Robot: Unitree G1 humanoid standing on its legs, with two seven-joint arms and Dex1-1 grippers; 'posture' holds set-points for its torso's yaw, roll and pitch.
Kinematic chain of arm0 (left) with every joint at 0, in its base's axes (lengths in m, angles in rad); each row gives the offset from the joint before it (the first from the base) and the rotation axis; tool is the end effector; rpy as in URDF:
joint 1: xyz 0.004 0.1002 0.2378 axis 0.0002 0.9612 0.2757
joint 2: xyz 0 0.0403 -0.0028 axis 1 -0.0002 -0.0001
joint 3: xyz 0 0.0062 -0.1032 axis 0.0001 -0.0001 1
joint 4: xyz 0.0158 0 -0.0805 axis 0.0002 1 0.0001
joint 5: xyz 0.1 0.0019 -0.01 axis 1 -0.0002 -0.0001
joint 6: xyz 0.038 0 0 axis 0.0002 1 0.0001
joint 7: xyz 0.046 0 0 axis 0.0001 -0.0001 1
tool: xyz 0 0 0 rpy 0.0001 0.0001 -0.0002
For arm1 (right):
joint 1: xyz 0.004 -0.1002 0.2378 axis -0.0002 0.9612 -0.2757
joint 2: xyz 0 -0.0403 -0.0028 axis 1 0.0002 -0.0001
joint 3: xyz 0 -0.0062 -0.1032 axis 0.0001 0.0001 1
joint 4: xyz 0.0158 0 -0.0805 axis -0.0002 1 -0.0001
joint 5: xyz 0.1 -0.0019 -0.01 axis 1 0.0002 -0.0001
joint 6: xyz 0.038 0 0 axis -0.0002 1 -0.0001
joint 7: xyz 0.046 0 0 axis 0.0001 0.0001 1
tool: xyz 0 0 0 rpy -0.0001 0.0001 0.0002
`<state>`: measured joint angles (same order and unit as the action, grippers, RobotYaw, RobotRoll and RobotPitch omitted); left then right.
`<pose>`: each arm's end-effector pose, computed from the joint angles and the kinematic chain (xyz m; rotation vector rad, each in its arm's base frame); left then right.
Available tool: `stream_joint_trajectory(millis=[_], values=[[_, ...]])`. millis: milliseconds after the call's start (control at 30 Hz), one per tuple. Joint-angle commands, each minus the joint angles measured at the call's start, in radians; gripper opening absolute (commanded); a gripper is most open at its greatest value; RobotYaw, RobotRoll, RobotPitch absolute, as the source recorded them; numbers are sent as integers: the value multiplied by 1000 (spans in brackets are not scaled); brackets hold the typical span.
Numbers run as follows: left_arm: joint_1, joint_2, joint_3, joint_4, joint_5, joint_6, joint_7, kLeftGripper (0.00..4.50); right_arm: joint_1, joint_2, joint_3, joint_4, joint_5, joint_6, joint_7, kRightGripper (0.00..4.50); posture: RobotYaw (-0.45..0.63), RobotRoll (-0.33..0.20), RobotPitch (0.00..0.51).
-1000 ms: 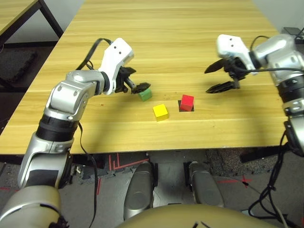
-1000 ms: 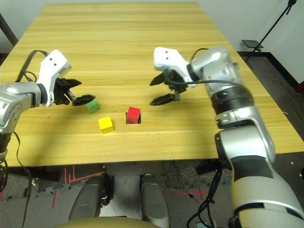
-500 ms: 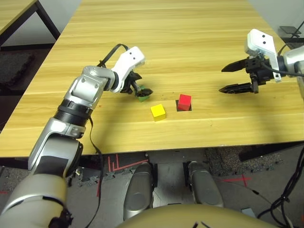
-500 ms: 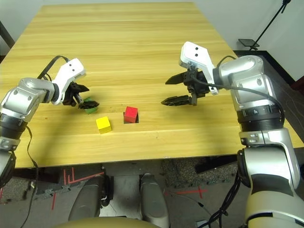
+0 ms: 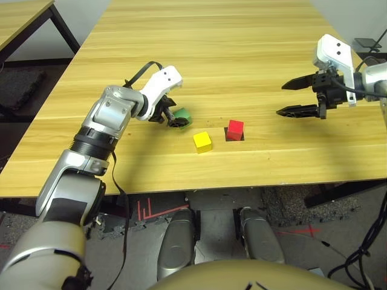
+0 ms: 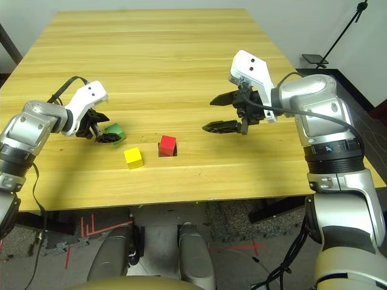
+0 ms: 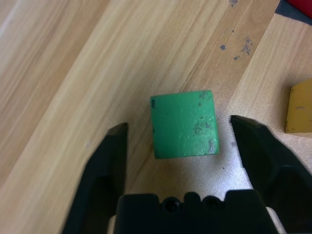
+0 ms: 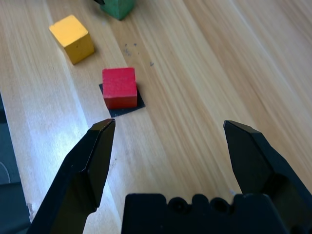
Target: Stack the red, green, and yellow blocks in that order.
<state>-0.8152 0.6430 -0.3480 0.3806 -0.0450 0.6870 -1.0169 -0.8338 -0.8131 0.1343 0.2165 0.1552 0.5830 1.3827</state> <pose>0.3250 0.2157 0.1748 0.5039 0.6440 -0.8510 0.3049 -0.2540 0.2489 -0.5133 0.3875 1.1242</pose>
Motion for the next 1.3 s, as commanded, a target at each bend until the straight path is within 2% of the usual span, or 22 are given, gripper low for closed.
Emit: stream_joint_trajectory(millis=[33,67,133,300,500,667,867,1300], values=[[7,-21,-1,32,17,-19,3,2798,-14,0,-4,9,14,-4,-13,4500,25,-91,69],[1,-34,7,43,16,-23,9,2439,-13,-2,-5,14,16,-4,-18,4500,24,-91,69],[-16,-52,17,61,12,-24,9,2024,-9,-6,-7,25,17,-15,-21,4500,21,-91,70],[-99,-84,45,53,-20,14,-27,2031,9,-13,-26,73,37,-77,-14,4500,21,-85,74],[-240,-109,11,43,-27,7,-130,2031,58,16,-121,170,120,-167,2,4500,17,-64,83],[-281,-173,-23,4,-48,23,-204,2031,130,34,-178,209,172,-216,17,4500,4,-48,87],[-269,-268,-44,45,-53,-130,-268,2031,199,46,-215,205,199,-236,-3,4500,-34,-34,88],[-284,-315,-112,237,42,-371,-351,2031,268,30,-248,98,240,-181,-69,4500,-86,-27,98]])
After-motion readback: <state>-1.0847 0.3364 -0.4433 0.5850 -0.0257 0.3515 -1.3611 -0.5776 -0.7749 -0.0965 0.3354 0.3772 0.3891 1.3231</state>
